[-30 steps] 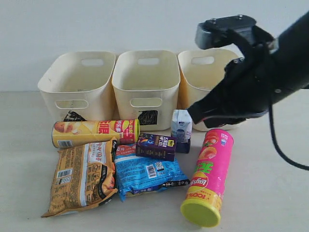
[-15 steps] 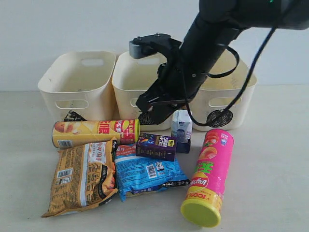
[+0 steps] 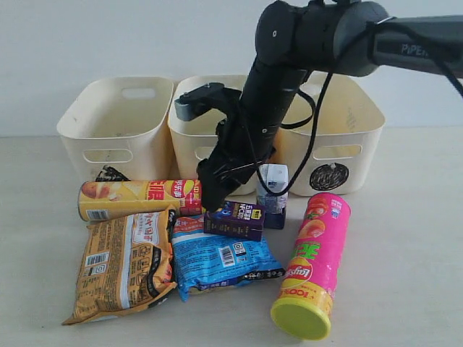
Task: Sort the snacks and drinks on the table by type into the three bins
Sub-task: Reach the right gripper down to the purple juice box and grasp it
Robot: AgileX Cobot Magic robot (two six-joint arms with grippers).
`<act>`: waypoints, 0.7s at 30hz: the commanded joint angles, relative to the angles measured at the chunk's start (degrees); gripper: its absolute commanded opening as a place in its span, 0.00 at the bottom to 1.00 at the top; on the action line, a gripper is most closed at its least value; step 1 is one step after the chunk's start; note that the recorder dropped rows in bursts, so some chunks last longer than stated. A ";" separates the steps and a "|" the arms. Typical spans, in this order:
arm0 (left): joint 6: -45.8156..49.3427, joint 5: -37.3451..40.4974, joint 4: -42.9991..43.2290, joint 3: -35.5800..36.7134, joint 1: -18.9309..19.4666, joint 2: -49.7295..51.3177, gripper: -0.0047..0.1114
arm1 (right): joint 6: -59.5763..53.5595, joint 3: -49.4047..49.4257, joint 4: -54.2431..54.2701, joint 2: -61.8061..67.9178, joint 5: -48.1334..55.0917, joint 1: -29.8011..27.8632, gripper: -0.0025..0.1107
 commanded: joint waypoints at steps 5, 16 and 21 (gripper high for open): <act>0.00 0.02 -0.28 0.20 -0.15 -0.12 0.08 | -1.57 -4.76 -1.76 5.27 0.31 -0.02 0.69; 0.00 0.02 -0.28 0.20 -0.15 -0.12 0.08 | -1.84 -4.76 -2.26 8.57 -1.59 -0.02 0.69; 0.00 0.02 -0.28 0.20 -0.15 -0.12 0.08 | -2.04 -4.76 -2.25 9.26 -0.77 -0.02 0.67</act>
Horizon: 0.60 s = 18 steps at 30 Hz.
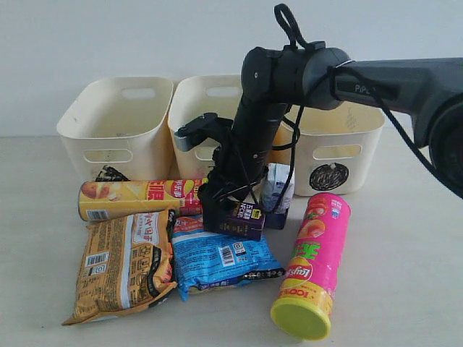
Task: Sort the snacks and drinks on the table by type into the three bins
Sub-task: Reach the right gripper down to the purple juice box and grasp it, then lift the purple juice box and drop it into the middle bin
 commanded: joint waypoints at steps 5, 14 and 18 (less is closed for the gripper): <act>0.00 0.02 -0.28 0.20 -0.15 -0.12 0.08 | -1.09 -0.31 0.07 0.33 1.56 -0.02 0.47; 0.00 0.02 -0.28 0.20 -0.15 -0.12 0.08 | -1.58 -2.20 3.59 0.33 5.03 -0.02 0.09; 0.00 0.02 -0.28 0.20 -0.15 -0.12 0.08 | -1.39 -5.58 4.33 0.33 6.66 -0.02 0.02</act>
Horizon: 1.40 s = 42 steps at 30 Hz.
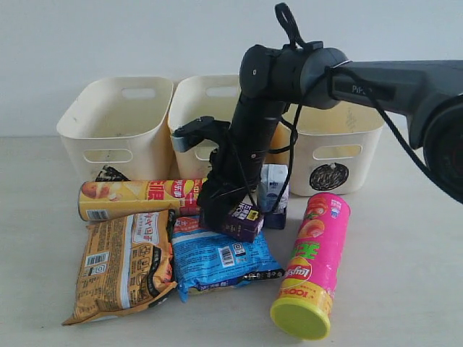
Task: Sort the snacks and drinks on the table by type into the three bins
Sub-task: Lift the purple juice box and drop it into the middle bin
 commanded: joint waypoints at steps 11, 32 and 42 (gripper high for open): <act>0.00 0.02 -0.28 0.20 -0.15 -0.12 0.08 | -1.27 -5.24 3.57 -8.33 1.80 -0.02 0.02; 0.00 0.02 -0.28 0.20 -0.15 -0.12 0.08 | 0.04 -5.29 -3.54 -13.57 -26.72 -0.02 0.02; 0.00 0.02 -0.28 0.20 -0.15 -0.12 0.08 | 0.35 -5.03 -4.30 -11.30 -35.25 -0.02 0.02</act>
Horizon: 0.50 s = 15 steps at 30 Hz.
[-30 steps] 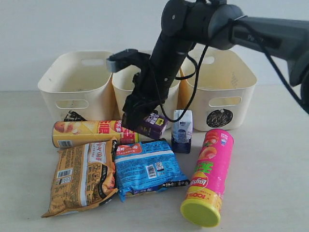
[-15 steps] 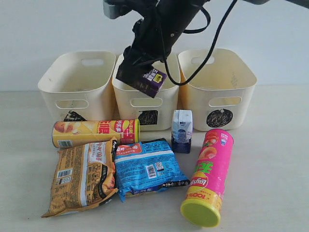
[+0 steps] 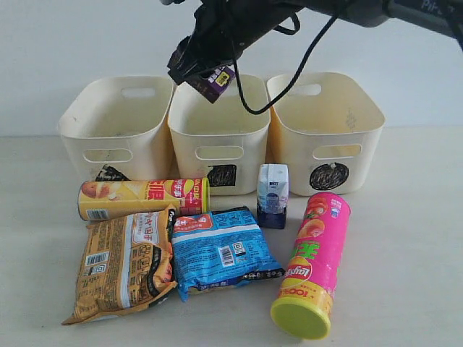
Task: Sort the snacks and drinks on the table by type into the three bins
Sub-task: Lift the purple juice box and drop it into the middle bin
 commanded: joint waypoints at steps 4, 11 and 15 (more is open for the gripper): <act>0.00 0.02 -0.28 0.20 -0.15 -0.12 0.08 | 1.67 -0.40 -0.54 0.74 -8.62 -0.02 0.02; 0.00 0.02 -0.28 0.20 -0.15 -0.12 0.08 | 3.15 -0.40 -0.93 0.87 -10.16 -0.02 0.02; 0.00 0.02 -0.28 0.20 -0.15 -0.12 0.08 | 5.95 -0.40 -1.19 0.87 -8.34 -0.02 0.02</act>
